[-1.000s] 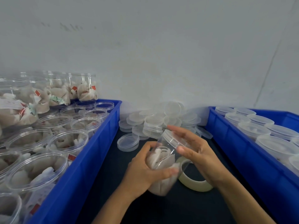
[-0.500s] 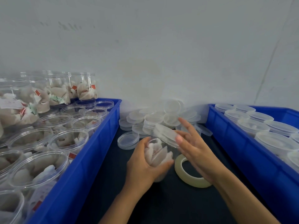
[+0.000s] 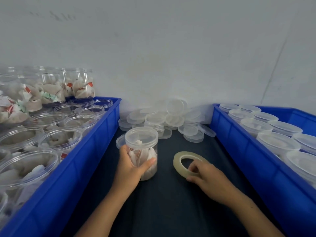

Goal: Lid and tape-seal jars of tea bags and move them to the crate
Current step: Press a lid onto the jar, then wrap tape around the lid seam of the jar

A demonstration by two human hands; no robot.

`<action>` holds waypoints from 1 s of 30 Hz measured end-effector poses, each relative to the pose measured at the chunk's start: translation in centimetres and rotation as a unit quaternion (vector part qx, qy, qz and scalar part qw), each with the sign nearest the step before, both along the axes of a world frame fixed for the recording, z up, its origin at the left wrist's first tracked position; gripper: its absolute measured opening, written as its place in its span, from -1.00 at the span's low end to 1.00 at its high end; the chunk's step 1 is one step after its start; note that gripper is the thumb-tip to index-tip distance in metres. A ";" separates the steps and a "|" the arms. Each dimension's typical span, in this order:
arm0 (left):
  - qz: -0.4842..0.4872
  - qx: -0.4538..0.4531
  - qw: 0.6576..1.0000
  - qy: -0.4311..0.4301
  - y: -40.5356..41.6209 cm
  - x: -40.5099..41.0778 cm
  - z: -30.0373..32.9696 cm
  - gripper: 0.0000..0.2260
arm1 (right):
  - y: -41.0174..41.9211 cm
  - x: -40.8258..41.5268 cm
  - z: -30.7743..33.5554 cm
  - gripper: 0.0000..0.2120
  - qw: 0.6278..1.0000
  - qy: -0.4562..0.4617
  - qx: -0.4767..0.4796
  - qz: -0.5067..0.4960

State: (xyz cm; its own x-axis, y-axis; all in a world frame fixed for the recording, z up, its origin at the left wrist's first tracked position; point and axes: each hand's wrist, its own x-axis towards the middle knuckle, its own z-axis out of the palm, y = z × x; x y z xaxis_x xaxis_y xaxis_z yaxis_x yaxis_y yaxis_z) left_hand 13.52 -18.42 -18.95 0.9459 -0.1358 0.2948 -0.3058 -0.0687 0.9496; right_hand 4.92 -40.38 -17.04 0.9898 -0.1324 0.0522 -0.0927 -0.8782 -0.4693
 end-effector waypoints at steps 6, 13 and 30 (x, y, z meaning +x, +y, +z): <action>0.231 0.064 0.895 -0.376 -0.2 -2.9 1.7 -0.65 | 0.6 -0.8 1.4 -0.97 0.970 -0.083 0.224 0.055; 0.018 0.122 0.942 -0.313 -4.1 -5.3 1.4 -0.78 | 3.1 -1.5 1.7 -0.94 0.955 -0.088 0.270 0.090; 0.030 0.173 0.944 -0.278 -4.2 -4.3 1.2 -0.79 | 3.9 -1.5 1.1 -0.80 0.991 -0.095 0.083 0.050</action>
State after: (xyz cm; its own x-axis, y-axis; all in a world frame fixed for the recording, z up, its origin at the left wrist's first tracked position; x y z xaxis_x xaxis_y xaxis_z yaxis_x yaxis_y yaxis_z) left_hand 9.17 -22.62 -17.76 0.6667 -0.2672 0.6958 -0.7366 -0.3787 0.5604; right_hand 3.42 -36.48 -15.99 0.9730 -0.0558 0.2238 0.0947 -0.7880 -0.6083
